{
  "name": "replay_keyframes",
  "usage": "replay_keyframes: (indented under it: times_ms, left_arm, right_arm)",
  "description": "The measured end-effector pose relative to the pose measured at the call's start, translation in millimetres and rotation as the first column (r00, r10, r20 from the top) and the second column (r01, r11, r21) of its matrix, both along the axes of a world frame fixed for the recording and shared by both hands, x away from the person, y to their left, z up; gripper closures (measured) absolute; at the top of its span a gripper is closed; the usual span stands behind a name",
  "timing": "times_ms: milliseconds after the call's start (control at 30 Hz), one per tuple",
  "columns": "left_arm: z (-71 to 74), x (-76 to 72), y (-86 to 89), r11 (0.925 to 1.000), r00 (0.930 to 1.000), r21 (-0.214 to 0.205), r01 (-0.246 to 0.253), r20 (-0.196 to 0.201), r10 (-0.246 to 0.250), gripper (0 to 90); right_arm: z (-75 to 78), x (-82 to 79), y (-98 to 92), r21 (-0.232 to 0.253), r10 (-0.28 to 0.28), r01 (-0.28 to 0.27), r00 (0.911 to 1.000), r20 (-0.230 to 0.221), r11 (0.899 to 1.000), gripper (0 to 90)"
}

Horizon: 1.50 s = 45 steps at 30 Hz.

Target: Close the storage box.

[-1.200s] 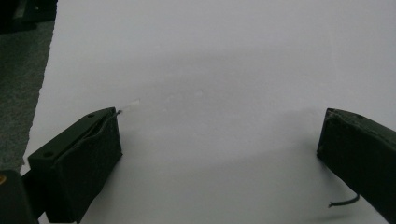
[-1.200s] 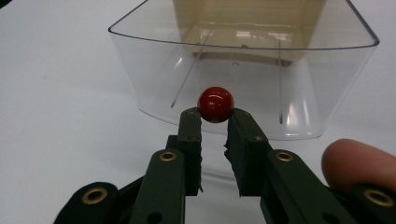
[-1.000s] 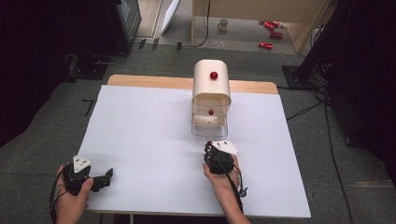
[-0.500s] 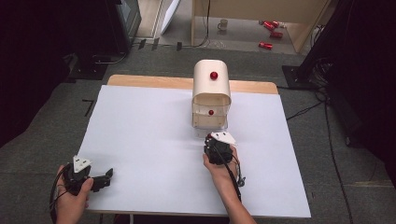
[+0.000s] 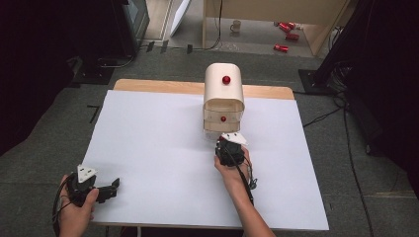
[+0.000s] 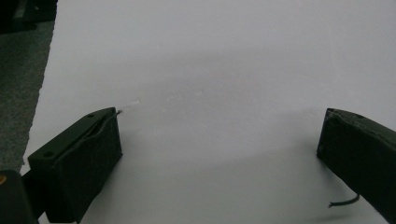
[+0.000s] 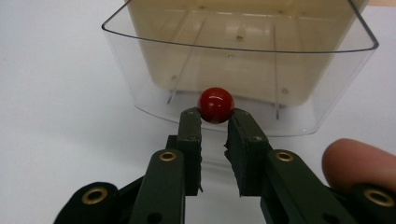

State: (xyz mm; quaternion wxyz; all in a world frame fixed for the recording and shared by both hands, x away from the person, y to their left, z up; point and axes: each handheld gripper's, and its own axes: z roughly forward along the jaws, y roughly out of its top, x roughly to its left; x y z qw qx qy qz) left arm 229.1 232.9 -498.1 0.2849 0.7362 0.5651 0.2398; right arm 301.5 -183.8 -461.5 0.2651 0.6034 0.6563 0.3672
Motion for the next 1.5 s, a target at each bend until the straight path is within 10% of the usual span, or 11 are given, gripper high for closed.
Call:
replay_keyframes:
  times_ms: [1500]
  left_arm:
    - [0.0, 0.1, 0.0, 1.0000, 1.0000, 0.000, 0.000, 0.000, 0.000, 0.0]
  right_arm:
    - [-21.2, 29.6, -1.9, 0.012, -0.013, 0.012, 0.9996, 0.024, 1.000, 76.4]
